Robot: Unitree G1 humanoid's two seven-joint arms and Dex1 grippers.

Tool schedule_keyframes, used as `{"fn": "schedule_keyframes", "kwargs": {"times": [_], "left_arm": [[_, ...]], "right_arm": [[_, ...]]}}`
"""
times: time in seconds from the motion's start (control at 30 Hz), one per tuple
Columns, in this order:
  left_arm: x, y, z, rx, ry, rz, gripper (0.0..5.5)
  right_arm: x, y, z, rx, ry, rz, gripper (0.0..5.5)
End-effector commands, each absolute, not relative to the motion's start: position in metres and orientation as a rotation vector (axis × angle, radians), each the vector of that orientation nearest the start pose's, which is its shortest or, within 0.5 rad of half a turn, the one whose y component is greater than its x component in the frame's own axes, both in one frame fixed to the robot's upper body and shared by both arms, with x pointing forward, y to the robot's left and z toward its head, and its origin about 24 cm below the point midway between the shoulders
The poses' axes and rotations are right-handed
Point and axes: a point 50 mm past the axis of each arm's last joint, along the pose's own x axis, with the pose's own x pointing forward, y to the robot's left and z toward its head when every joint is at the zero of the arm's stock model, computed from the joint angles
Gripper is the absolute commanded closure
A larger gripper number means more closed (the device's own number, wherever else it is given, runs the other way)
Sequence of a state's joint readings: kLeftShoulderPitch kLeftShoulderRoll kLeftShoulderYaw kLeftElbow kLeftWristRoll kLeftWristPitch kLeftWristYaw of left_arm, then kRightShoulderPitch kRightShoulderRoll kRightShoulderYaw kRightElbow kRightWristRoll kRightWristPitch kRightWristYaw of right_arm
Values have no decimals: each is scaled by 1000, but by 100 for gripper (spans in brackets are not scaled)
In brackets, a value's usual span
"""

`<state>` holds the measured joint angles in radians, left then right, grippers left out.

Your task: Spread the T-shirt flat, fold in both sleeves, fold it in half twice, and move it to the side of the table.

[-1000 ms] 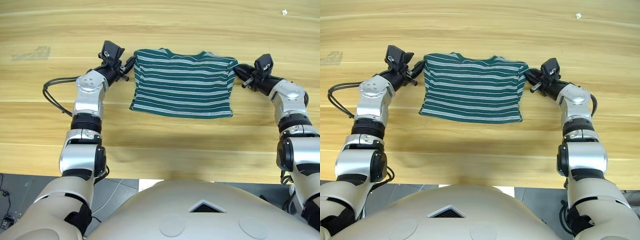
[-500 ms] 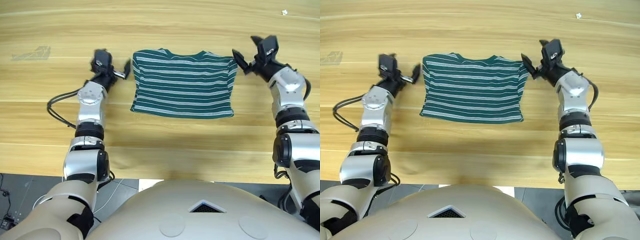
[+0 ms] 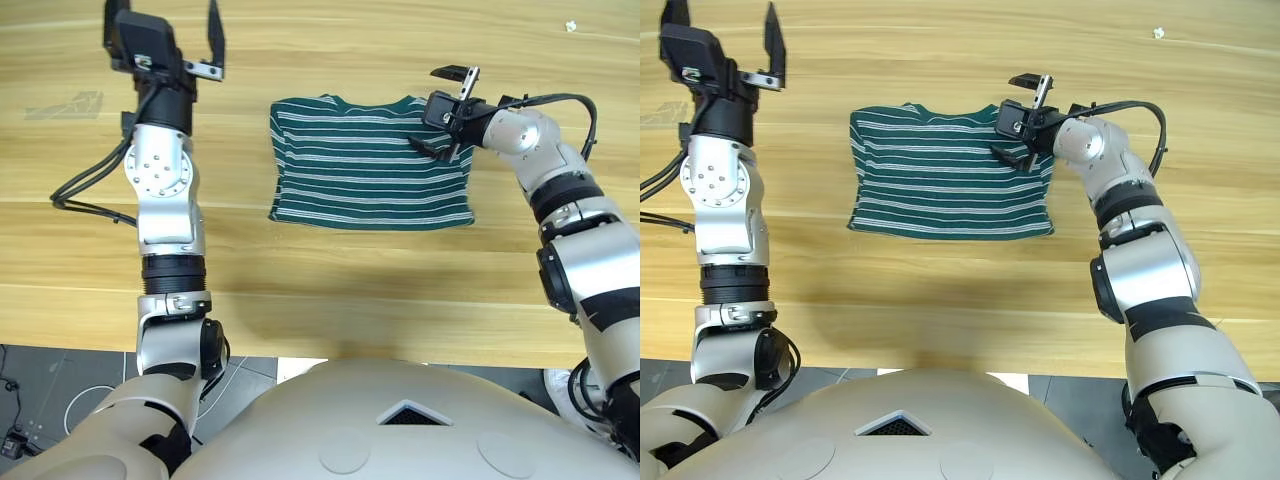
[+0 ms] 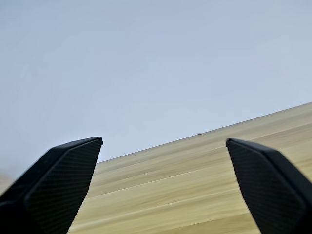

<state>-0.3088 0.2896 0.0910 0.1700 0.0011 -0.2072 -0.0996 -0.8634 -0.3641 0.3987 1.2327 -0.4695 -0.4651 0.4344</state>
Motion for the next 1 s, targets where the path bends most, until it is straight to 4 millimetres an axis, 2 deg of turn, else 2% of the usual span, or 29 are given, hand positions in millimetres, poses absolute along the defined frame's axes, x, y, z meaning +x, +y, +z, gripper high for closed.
{"fn": "schedule_keyframes", "kwargs": {"times": [0.03,0.13,0.23,0.3,0.37,0.47,0.57,0.7,0.83,1.0], "left_arm": [[296,194,125,311,-355,-90,81],[290,190,121,316,-342,-101,81],[285,192,121,321,-335,-94,81],[282,192,123,328,-342,-88,81],[278,190,123,332,-343,-88,81],[273,185,126,341,-365,-96,81],[268,174,137,356,-420,-135,81],[264,165,140,351,-429,-170,81],[262,162,137,342,-410,-181,81],[257,156,126,348,-369,-204,81]], "right_arm": [[363,-177,35,-1145,345,771,15],[363,-201,41,-1234,382,725,15],[359,-246,53,-1387,465,675,15],[348,-277,58,-1533,575,741,15],[329,-295,57,-1561,693,935,15],[307,-279,53,-1510,597,1247,15],[277,-235,53,-1413,388,1479,15],[241,-199,50,-1288,243,1630,15],[217,-189,33,-1159,285,1690,15],[204,-187,14,-1047,332,1672,15]]}}
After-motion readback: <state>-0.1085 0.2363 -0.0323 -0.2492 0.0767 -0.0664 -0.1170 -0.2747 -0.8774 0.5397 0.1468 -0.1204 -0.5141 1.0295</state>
